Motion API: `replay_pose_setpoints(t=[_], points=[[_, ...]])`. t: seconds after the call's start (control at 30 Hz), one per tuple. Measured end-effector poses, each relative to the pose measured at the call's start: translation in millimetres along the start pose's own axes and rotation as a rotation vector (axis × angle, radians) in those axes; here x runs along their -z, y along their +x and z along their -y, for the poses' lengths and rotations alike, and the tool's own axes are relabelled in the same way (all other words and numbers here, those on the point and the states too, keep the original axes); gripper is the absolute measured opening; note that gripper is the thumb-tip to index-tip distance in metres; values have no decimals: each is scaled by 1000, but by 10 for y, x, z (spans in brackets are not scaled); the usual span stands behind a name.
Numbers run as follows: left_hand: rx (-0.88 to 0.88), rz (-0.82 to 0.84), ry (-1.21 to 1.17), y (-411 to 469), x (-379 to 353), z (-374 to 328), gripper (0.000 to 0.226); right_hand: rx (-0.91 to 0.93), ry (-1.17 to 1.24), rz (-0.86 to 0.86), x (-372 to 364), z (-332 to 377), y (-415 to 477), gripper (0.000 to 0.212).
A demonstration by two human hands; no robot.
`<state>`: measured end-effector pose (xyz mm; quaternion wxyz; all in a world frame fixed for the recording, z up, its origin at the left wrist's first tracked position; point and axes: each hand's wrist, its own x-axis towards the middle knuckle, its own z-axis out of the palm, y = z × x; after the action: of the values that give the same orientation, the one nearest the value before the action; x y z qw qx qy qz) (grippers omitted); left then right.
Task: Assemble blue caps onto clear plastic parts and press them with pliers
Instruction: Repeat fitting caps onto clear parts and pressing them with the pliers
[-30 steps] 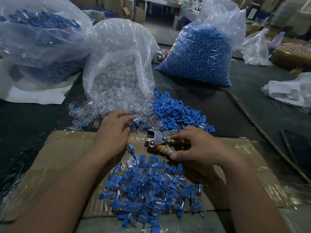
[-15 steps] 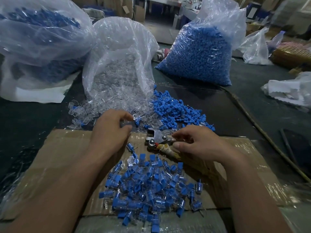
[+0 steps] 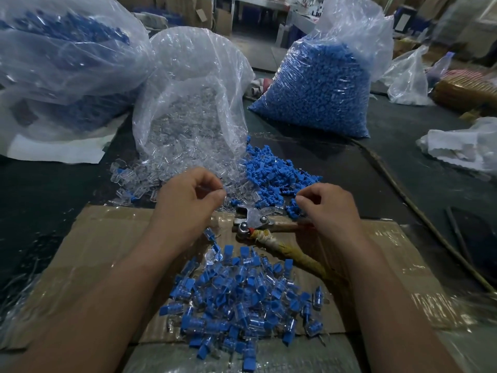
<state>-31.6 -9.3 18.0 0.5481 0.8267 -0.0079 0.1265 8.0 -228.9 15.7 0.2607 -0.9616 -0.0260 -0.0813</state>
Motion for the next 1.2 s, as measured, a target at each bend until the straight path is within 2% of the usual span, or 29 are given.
replay_pose_setpoints(t=[0.13, 0.23, 0.33, 0.43, 0.57, 0.7, 0.83, 0.93, 1.03, 1.2], points=[[22, 33, -98, -9, -5, 5, 21, 23, -122, 65, -33, 20, 16, 20], [26, 52, -120, -22, -10, 5, 29, 7, -194, 148, -46, 36, 16, 17], [40, 39, -120, -17, -21, 1, 21, -2, -182, 165, -39, 59, 18, 9], [43, 47, -116, -28, -26, -6, 14, -4, -144, 204, -43, 83, 46, 14], [61, 33, -113, -49, -31, -17, 14, -18, -101, 263, -56, 92, 93, 3], [78, 38, -146, -52, -23, -33, 13, -16, -97, 297, -47, 108, 103, 4], [107, 75, -219, -54, -25, -66, 10, 36, -159, 262, -68, 115, 48, 7], [108, 81, -258, -61, -22, -81, 19, 58, -159, 216, -66, 98, 6, 9], [106, 98, -271, -66, -7, -91, 21, 66, -52, 135, -25, 109, -22, 11], [124, 123, -309, -79, -23, -100, 19, 43, 266, -22, 42, 215, -105, 23]])
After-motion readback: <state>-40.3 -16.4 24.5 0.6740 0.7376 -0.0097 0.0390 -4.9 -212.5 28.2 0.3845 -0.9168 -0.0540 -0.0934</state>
